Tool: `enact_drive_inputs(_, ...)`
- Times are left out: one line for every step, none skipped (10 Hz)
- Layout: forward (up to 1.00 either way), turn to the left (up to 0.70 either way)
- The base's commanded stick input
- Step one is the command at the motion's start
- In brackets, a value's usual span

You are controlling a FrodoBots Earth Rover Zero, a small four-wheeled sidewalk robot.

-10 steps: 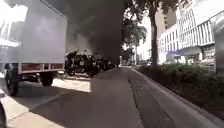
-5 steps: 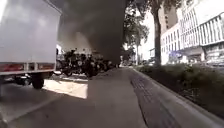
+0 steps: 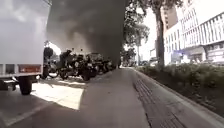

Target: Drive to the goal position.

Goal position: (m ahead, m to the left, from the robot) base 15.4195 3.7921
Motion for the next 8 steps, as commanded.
enact_drive_inputs(0.7,-0.02)
enact_drive_inputs(0.7,-0.02)
enact_drive_inputs(0.7,-0.02)
enact_drive_inputs(0.7,-0.02)
enact_drive_inputs(0.7,-0.02)
enact_drive_inputs(0.7,-0.04)
enact_drive_inputs(0.7,-0.13)
enact_drive_inputs(0.7,-0.12)
